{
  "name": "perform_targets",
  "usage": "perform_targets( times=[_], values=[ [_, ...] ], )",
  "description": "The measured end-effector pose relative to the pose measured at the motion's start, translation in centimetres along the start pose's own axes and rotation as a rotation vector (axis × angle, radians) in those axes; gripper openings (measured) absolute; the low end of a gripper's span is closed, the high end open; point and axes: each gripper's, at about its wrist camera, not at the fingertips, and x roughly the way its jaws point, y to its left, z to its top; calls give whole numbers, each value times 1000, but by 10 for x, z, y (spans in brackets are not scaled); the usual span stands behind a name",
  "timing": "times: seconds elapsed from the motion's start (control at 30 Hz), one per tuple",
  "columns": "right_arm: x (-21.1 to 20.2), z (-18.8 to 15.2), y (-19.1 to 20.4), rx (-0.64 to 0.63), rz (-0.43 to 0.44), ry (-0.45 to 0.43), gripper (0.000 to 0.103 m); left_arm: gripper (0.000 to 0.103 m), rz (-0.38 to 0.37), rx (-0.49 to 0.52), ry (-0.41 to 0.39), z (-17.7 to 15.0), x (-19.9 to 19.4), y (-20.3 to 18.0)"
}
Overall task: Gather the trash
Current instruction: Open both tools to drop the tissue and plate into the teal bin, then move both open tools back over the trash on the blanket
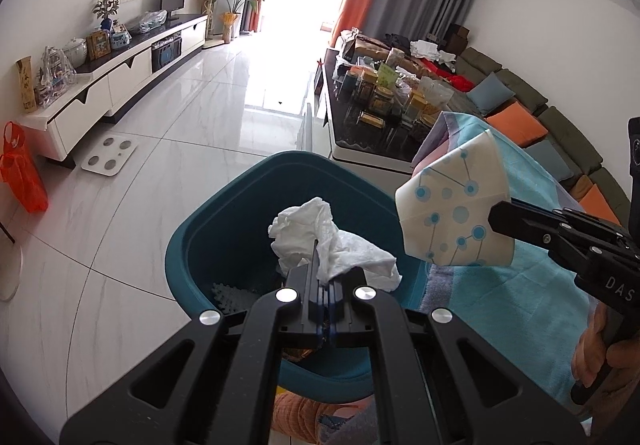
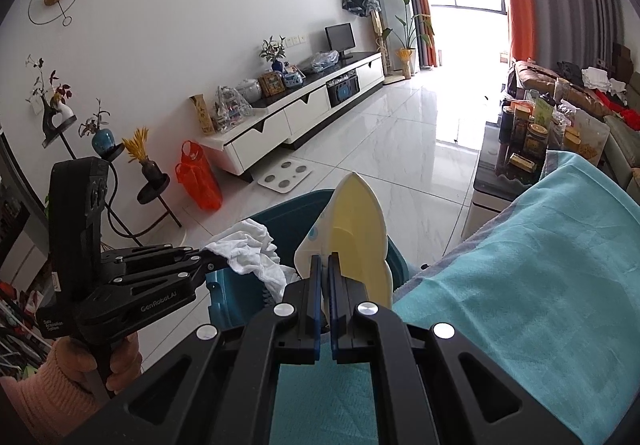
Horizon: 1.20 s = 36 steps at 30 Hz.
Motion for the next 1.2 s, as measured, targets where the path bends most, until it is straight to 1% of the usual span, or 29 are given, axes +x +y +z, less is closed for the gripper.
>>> perform_targets(
  times=[0.13,0.37,0.4,0.43,0.47,0.57,0.63,0.73,0.87,0.9,0.93,0.97,1.03,1.1,1.17,1.2],
  values=[
    [7,2,1,1,-7,19,3,2,7,-3,6,-4,5,1],
    [21,5,-7,47,2,62,5,2,33,-14,24,-6,15,-1],
    [23,5,-7,54,4,67,6,4,34,-15,26,-6,16,0],
    [24,5,-8,59,5,69,6,10,30,-18,34,-6,19,-1],
    [25,4,-9,65,6,71,6,13,27,-23,38,-7,20,1],
    [25,3,-11,77,8,70,7,14,26,-26,46,-9,24,1],
    [23,2,-12,83,11,64,7,22,21,-30,40,-10,23,-1],
    [17,1,-15,95,22,47,7,28,20,-20,24,-12,19,-4],
    [1,-4,-18,110,36,18,14,37,7,9,-15,-14,6,-15],
    [-4,-5,-19,112,36,9,14,42,2,16,-25,-15,1,-16],
    [-9,-7,-21,112,35,1,19,48,-4,25,-39,-14,-3,-21],
    [-17,-9,-22,111,30,-13,19,51,-9,38,-57,-14,-9,-26],
    [-33,-14,-27,112,22,-37,19,61,-32,61,-85,-14,-19,-37],
    [-49,-20,-32,114,4,-63,25,67,-56,88,-103,-17,-27,-50],
    [-68,-27,-38,113,-22,-91,34,72,-81,126,-123,-21,-34,-68],
    [-76,-30,-41,114,-39,-105,35,76,-91,140,-129,-22,-38,-75]
  ],
)
